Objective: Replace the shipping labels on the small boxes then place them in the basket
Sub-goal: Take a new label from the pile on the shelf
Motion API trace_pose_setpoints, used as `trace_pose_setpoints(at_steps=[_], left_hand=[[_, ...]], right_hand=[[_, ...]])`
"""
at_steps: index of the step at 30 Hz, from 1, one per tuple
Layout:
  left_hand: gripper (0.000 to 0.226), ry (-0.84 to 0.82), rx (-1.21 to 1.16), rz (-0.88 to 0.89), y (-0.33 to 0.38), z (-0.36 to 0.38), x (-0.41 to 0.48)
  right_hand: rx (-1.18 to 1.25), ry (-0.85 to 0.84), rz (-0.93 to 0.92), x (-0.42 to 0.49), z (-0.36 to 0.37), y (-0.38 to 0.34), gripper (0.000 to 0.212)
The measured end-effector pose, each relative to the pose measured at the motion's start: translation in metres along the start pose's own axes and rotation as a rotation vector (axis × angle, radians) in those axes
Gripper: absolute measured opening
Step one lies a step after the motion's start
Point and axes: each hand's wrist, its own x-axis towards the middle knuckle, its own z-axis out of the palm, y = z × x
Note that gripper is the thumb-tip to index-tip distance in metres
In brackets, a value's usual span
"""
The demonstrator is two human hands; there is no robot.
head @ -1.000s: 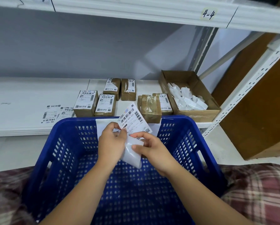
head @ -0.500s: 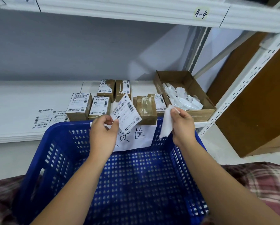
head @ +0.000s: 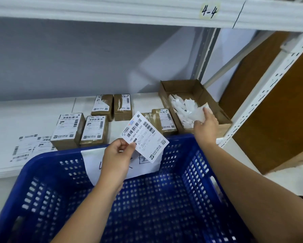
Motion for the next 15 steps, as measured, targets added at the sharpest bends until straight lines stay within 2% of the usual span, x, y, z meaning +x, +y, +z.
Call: trace_pose_setpoints(at_steps=[2, 4, 10, 13, 15], left_hand=[[0.016, -0.015, -0.045, -0.014, 0.000, 0.007, 0.007], [0.018, -0.032, -0.095, -0.036, 0.000, 0.015, 0.013], [0.018, -0.062, -0.118, -0.102, -0.001, 0.033, 0.030], [0.016, -0.073, -0.120, -0.138, -0.005, 0.036, 0.033], [0.016, -0.079, -0.110, -0.160, -0.007, 0.035, 0.034]], right_hand=[[-0.323, -0.086, -0.173, 0.009, 0.006, 0.007, 0.067], [-0.472, -0.196, -0.201, 0.016, 0.011, 0.010, 0.071], [-0.551, -0.425, -0.041, 0.041, 0.038, 0.016, 0.080], [-0.574, -0.376, -0.027, 0.051, 0.049, 0.022, 0.083], [-0.606, -0.345, -0.090, 0.055, 0.053, 0.027, 0.068]])
